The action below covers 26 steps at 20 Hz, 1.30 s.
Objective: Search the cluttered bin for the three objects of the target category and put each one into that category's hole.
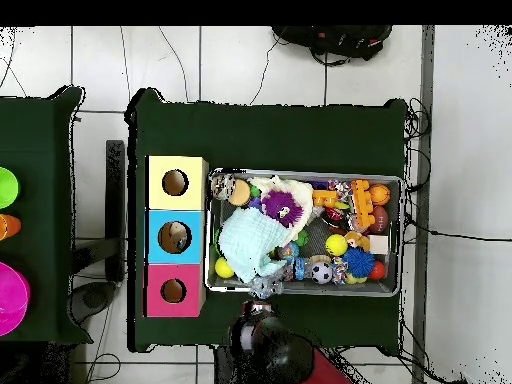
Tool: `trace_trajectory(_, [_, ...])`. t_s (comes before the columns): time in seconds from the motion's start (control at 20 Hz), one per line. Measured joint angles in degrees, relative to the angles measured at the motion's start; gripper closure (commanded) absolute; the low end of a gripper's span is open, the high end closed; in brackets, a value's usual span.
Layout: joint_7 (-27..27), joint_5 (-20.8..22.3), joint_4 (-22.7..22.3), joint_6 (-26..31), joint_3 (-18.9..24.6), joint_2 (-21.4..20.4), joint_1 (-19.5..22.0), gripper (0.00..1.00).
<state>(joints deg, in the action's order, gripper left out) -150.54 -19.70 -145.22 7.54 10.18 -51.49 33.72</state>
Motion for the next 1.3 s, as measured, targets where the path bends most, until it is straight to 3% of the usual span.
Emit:
trace_trajectory(0.45, [0.0,0.7,0.0,0.0,0.0,0.7,2.2,0.00])
trace_trajectory(1.0, [0.0,0.8,0.0,-0.6,-0.2,2.2,-2.8,0.00])
trace_trajectory(1.3, [0.0,2.2,0.0,-1.8,0.3,3.7,-0.1,0.00])
